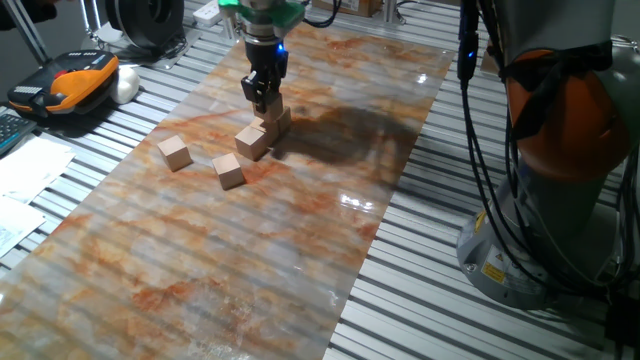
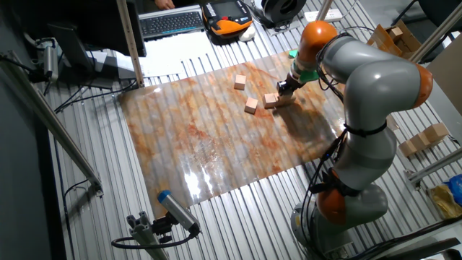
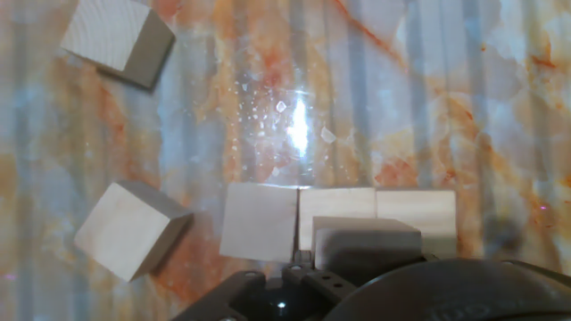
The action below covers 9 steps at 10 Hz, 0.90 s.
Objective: Stack the blocks into a pyramid shape
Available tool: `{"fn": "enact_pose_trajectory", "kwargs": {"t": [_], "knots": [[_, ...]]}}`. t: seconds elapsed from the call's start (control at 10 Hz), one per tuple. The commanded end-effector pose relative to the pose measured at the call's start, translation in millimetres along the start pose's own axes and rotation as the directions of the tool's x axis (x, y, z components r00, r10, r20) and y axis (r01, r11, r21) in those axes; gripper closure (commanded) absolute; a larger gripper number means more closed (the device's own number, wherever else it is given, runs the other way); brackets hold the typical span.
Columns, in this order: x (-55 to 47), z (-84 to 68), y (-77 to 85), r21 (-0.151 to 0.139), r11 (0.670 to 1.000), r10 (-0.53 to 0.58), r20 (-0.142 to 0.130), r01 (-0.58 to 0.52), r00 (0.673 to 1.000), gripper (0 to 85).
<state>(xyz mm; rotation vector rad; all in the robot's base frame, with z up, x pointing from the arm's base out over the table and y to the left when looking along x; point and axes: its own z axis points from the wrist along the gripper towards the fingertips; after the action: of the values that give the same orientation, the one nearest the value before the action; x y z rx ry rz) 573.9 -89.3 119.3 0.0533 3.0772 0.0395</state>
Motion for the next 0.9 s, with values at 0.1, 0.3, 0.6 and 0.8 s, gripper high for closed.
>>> {"fn": "enact_pose_trajectory", "kwargs": {"t": [0.1, 0.3, 0.6, 0.8], "knots": [[-3.0, 1.2, 0.7, 0.013, 1.0, -0.001, -0.005, 0.001, 1.0, 85.0], [-6.7, 0.0, 0.2, 0.027, 1.0, -0.014, -0.026, 0.015, 1.0, 85.0], [-16.8, 1.4, -3.4, 0.016, 1.0, -0.021, -0.036, 0.022, 0.999, 85.0], [-17.0, 1.8, -4.5, 0.016, 1.0, -0.024, -0.037, 0.025, 0.999, 85.0]]}}
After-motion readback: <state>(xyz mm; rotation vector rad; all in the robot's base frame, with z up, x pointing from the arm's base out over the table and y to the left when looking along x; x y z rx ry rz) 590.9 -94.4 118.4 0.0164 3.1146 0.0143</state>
